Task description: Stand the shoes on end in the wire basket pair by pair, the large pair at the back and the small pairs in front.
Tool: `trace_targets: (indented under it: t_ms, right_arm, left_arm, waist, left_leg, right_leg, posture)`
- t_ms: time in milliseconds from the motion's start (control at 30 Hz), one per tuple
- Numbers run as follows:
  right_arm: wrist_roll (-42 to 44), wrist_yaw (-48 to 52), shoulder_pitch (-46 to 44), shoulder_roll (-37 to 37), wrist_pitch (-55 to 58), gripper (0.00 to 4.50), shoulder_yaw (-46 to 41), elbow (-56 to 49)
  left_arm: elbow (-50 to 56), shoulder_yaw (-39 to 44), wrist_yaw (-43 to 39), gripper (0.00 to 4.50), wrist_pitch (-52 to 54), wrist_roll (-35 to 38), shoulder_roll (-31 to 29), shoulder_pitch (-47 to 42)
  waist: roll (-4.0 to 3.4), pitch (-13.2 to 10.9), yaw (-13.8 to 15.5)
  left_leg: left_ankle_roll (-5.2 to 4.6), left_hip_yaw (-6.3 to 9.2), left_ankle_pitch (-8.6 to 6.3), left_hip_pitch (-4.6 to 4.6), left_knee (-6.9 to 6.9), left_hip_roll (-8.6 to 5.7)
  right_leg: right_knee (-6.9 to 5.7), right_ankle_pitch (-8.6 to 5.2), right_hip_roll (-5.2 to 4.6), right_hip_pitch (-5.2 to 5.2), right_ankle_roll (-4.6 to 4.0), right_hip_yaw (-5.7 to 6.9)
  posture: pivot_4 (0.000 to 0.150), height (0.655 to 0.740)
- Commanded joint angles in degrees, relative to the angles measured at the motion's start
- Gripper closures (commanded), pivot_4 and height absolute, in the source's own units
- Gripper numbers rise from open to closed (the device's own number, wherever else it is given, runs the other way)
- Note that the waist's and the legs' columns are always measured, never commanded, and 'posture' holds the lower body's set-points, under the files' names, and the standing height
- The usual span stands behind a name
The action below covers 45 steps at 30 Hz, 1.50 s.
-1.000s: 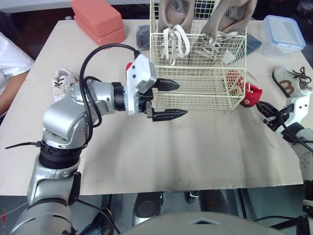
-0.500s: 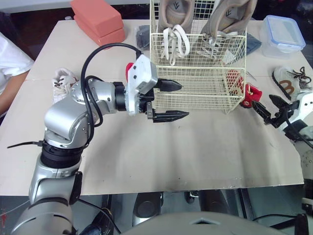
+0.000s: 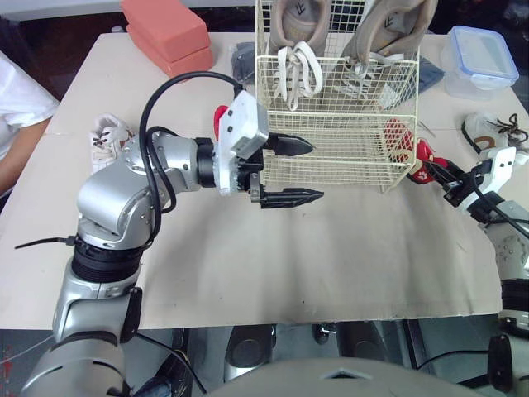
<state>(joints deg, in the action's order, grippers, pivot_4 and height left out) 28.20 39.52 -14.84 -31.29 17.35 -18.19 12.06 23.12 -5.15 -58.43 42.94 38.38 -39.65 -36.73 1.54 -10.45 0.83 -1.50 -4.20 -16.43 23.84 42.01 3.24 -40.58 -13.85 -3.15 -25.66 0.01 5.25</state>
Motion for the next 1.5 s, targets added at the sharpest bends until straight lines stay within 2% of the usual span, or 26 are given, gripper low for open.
trace_targets:
  t_ms: [33,233,367,533,667,867,1133,1333,1500]
  right_arm:
    - [0.98,-1.15,0.85,0.13,-3.35,4.48,-3.55,-4.93]
    - [5.16,-4.01,1.11,-1.06,-6.87,4.48,-12.22,-10.82]
    - [9.27,-1.41,0.86,-3.22,-10.56,4.48,-17.27,-20.24]
    - [1.73,5.90,6.27,-6.03,-23.29,4.48,-14.39,-28.73]
    - [-3.72,17.85,8.73,-10.46,-39.71,4.48,-11.04,-30.51]
    - [-4.40,27.81,7.27,-16.00,-52.40,4.48,-4.75,-26.23]
    - [-7.12,36.55,-3.78,-20.90,-60.92,4.48,9.65,-22.13]
    - [-9.56,37.77,-15.08,-18.89,-64.40,4.48,19.24,-19.16]
    - [-9.67,36.93,-19.56,-17.75,-65.59,4.48,22.53,-18.49]
  left_arm:
    - [1.61,0.39,-0.37,0.00,-1.45,-0.03,0.01,-0.30]
    - [0.08,0.79,-1.55,0.00,-2.20,-0.46,-0.67,-0.86]
    - [-1.80,1.39,-3.54,0.00,-3.26,-1.10,-1.97,-1.23]
    - [-5.14,2.12,-6.31,0.00,-5.51,-2.21,-3.87,-1.87]
    - [-8.09,2.25,-8.64,0.00,-7.71,-3.53,-5.16,-2.51]
    - [-9.24,2.13,-10.61,0.00,-9.40,-3.50,-4.88,-3.41]
    - [-7.99,0.19,-13.16,0.00,-8.03,-2.33,-4.68,-4.81]
    - [-7.85,-6.33,-13.32,0.00,-4.67,-5.28,-3.18,-7.88]
    - [-8.85,-9.73,-12.71,0.00,-4.51,-8.96,-2.25,-8.81]
  waist:
    - [0.00,0.00,-0.03]
    - [-0.12,-0.07,0.00]
    - [-0.29,-0.17,0.00]
    - [-0.31,-0.16,-0.08]
    - [-0.33,-0.17,-0.02]
    - [-0.31,-0.18,0.00]
    - [-0.31,-0.19,-0.17]
    - [-0.31,-0.19,0.14]
    - [-0.30,-0.20,0.07]
  left_leg:
    - [0.00,0.00,0.00,0.00,0.00,0.00]
    - [0.00,-0.02,0.00,0.00,0.00,0.00]
    - [0.01,-0.02,0.00,-0.01,-0.02,0.00]
    - [0.00,-0.01,0.00,-0.06,-0.19,0.00]
    - [0.00,-0.04,0.00,-0.02,-0.20,0.01]
    - [0.00,-0.01,0.00,0.02,-0.21,0.02]
    - [0.02,-0.04,0.01,-0.01,-0.19,0.03]
    - [0.03,0.02,0.02,0.03,-0.18,0.03]
    - [0.02,0.04,0.02,0.10,-0.15,0.02]
  right_leg:
    - [0.00,0.00,0.00,0.00,0.00,0.00]
    - [0.00,-0.01,-0.01,0.00,0.01,-0.01]
    - [0.00,-0.01,0.00,-0.01,0.02,-0.01]
    - [0.16,-0.01,0.12,0.00,0.02,0.00]
    - [0.29,-0.01,0.12,0.00,0.04,0.00]
    - [0.48,0.00,0.10,0.07,0.05,0.04]
    - [0.47,0.01,0.10,0.09,0.05,0.04]
    - [0.47,0.02,0.11,0.09,0.02,0.11]
    - [0.49,0.14,0.06,0.08,-0.17,0.11]
  posture:
    - [0.150,0.6860]
    - [0.150,0.6860]
    - [0.150,0.6860]
    - [0.150,0.6860]
    - [0.150,0.6860]
    - [0.150,0.6860]
    - [0.150,0.6860]
    - [0.150,0.6860]
    - [0.150,0.6860]
